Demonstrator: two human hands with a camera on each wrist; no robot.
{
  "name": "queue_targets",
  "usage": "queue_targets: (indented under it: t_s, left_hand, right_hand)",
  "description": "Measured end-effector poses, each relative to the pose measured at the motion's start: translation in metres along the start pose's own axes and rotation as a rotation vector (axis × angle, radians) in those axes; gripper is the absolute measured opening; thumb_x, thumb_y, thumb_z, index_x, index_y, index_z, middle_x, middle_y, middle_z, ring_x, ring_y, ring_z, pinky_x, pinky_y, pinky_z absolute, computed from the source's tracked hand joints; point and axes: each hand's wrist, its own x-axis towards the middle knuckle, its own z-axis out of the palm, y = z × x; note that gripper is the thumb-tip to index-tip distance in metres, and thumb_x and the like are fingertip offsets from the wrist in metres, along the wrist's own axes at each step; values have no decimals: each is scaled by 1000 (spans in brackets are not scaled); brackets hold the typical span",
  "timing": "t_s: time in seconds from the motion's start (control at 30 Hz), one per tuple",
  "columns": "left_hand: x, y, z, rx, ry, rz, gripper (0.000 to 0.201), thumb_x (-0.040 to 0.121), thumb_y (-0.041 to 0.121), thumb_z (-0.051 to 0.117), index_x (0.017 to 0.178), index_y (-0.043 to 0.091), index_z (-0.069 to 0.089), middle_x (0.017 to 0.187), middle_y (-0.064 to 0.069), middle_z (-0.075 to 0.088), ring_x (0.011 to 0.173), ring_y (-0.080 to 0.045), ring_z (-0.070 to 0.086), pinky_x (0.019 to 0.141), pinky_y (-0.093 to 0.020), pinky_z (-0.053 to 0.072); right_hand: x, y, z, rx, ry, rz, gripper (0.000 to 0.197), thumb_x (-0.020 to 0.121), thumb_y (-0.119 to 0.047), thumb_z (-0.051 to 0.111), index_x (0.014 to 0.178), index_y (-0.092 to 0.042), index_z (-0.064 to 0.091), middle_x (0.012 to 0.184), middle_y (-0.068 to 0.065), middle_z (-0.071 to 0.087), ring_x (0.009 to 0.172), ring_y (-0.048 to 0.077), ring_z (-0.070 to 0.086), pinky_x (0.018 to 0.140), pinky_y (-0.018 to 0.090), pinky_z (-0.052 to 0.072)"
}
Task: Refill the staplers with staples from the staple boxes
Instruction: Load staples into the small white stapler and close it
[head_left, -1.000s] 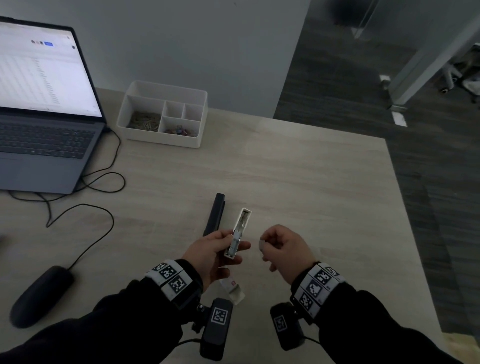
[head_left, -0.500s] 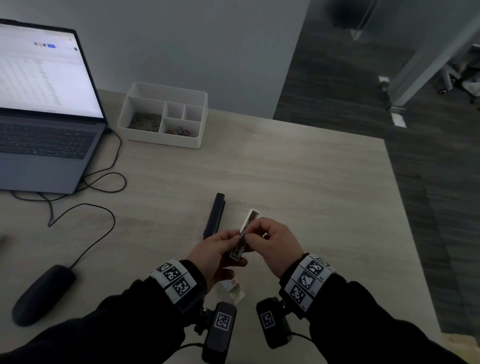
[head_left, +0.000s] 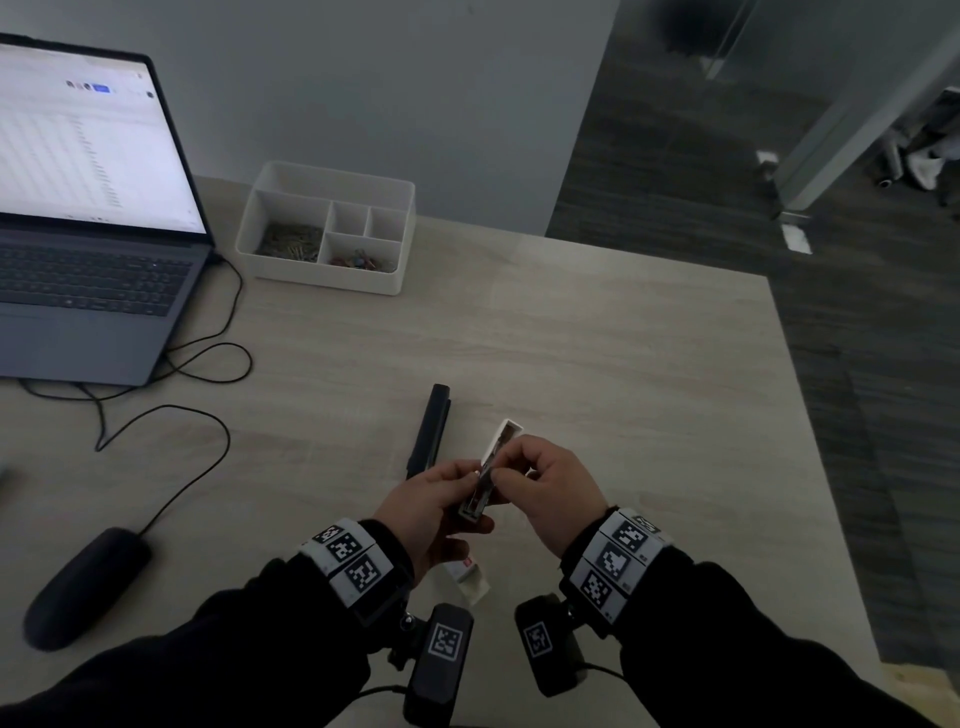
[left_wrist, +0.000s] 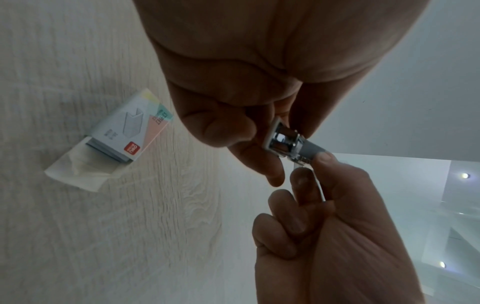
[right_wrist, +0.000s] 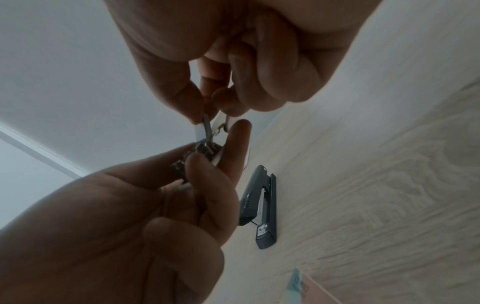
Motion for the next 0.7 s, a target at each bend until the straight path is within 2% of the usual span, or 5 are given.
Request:
queue_targets:
  t_s: [0.13, 0.23, 0.37, 0.5, 0.7]
  left_hand:
    - [0, 0, 0, -6, 0, -3, 24, 97, 19, 53, 114, 15, 68, 95, -7, 78, 66, -18, 63, 50, -27, 40]
    - [1, 1, 0, 0, 2, 4, 23, 96, 20, 53, 113, 16, 69, 92, -6, 78, 67, -19, 62, 51, -27, 40]
    - [1, 1, 1, 7, 3, 2, 23, 96, 20, 54, 113, 17, 69, 87, -3, 77, 67, -18, 63, 50, -27, 41]
    - [1, 0, 0, 7, 0, -2, 22, 96, 21, 55, 112, 17, 69, 95, -5, 77, 68, -18, 64, 49, -27, 42]
    - [0, 2, 3, 0, -5, 9, 23, 96, 19, 54, 113, 15, 69, 85, -3, 75, 66, -18, 64, 50, -27, 42]
  right_hand:
    - [-1, 0, 0, 15, 18, -6, 13, 80, -5, 65, 73, -16, 67, 69, -2, 66, 65, 11, 66, 66, 30, 61]
    - [-1, 0, -1, 8, 11, -3, 13, 81, -3, 65, 74, -14, 67, 66, -6, 64, 59, 1, 62, 61, 19, 56]
    - [-1, 1, 0, -3, -6, -6, 9, 81, -5, 66, 76, -11, 69, 66, -6, 63, 63, 6, 63, 69, 31, 61]
    - [0, 2, -1, 9, 6, -7, 12, 81, -5, 66, 73, -15, 68, 67, -4, 65, 62, 5, 63, 68, 31, 61]
    - [2, 4, 0, -20, -4, -5, 8, 81, -7, 66, 76, -13, 69, 70, 0, 67, 65, 10, 62, 70, 37, 59]
